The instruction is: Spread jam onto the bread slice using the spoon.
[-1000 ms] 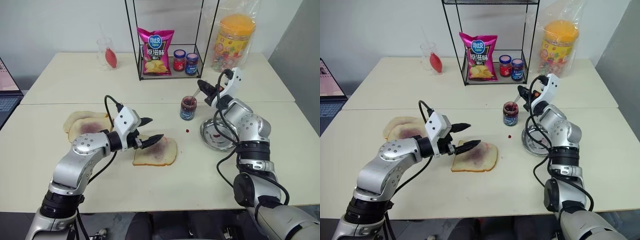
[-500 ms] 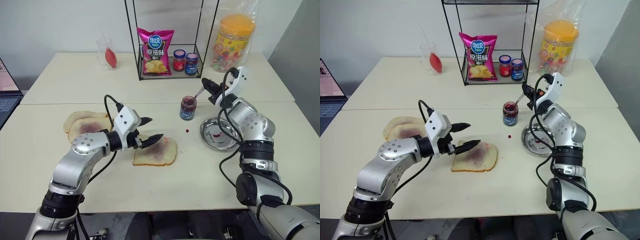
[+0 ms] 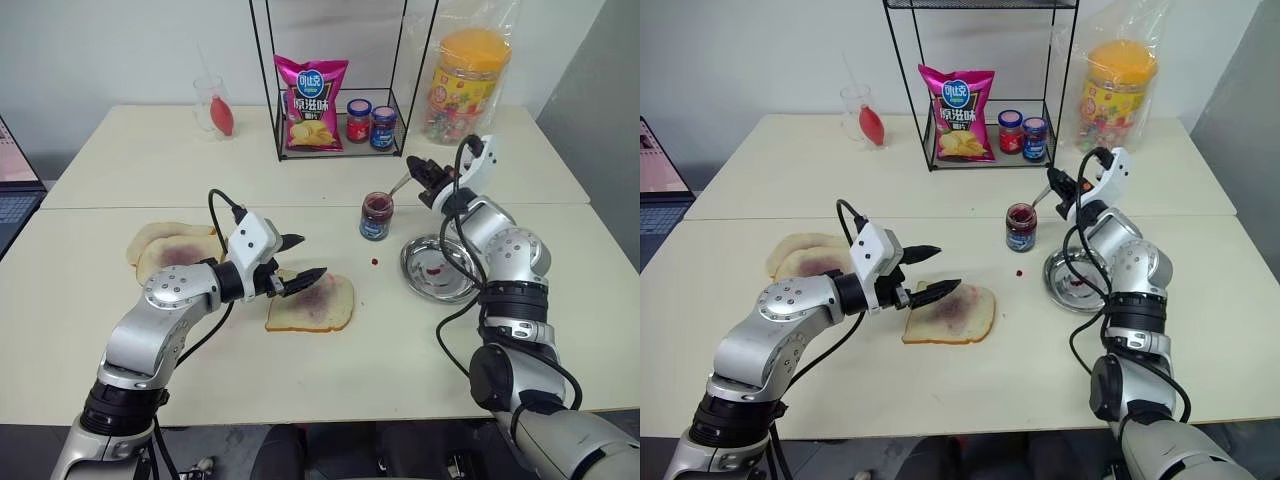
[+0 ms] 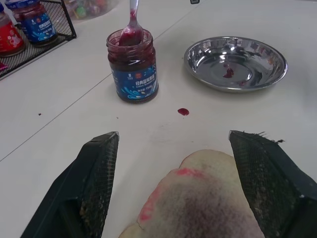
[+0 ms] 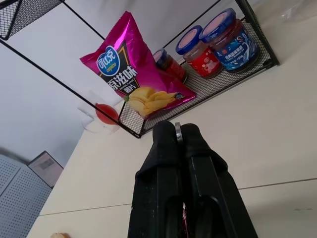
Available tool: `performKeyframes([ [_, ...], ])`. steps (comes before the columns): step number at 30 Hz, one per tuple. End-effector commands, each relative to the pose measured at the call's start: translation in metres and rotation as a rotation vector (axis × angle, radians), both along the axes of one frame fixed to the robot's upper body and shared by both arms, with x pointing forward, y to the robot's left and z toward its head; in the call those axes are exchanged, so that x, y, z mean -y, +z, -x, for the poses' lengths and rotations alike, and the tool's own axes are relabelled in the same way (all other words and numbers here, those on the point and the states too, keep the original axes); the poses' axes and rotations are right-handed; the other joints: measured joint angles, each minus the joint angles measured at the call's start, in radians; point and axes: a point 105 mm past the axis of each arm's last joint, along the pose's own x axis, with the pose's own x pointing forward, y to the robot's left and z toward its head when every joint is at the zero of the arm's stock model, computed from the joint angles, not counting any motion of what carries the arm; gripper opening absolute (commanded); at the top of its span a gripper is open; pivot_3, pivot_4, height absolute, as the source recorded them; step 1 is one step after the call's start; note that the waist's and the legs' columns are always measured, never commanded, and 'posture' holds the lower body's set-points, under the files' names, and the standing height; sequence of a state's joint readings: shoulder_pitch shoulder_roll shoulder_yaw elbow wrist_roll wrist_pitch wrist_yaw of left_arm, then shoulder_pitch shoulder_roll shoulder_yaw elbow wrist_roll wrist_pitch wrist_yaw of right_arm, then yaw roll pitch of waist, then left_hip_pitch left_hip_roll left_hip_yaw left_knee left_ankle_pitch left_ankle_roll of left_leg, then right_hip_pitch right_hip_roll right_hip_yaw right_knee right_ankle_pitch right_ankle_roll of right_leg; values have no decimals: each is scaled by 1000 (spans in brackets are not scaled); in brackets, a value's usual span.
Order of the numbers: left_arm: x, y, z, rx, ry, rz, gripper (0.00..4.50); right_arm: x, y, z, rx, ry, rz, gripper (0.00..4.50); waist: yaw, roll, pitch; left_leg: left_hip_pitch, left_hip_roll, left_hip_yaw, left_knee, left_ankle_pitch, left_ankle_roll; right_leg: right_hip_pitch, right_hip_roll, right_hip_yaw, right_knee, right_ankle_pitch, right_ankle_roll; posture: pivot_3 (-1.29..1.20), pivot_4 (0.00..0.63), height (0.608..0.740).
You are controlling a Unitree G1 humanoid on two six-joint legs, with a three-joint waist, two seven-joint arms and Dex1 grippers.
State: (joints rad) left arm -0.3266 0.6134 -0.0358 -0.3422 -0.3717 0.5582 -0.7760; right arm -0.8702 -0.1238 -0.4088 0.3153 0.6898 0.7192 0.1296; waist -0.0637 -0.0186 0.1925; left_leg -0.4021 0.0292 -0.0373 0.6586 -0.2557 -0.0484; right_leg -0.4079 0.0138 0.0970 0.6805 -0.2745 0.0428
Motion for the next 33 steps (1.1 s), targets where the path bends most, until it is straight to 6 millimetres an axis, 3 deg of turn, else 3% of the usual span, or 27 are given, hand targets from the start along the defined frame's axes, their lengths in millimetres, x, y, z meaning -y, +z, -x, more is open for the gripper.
performKeyframes([
  [1, 4, 12, 0, 62, -16, 3, 3702, 1, 28, 2, 84, 3, -25, 18, 0, 0, 0, 0, 0, 0, 0, 0, 0, 0, 0, 0, 0, 0, 0, 0, 150, 740],
  [9, 4, 14, -1, 74, -13, 10, 3702, 6, 28, 1, 56, -7, -88, 18, 0, 0, 0, 0, 0, 0, 0, 0, 0, 0, 0, 0, 0, 0, 0, 0, 150, 740],
  [19, 6, 37, -7, 160, -10, 97, 3702, 14, 29, 2, 39, -12, -153, 18, 0, 0, 0, 0, 0, 0, 0, 0, 0, 0, 0, 0, 0, 0, 0, 0, 150, 740],
  [33, 6, 36, -10, 160, -22, 82, 3702, 14, 27, 2, 25, 7, -243, 18, 0, 0, 0, 0, 0, 0, 0, 0, 0, 0, 0, 0, 0, 0, 0, 0, 150, 740],
])
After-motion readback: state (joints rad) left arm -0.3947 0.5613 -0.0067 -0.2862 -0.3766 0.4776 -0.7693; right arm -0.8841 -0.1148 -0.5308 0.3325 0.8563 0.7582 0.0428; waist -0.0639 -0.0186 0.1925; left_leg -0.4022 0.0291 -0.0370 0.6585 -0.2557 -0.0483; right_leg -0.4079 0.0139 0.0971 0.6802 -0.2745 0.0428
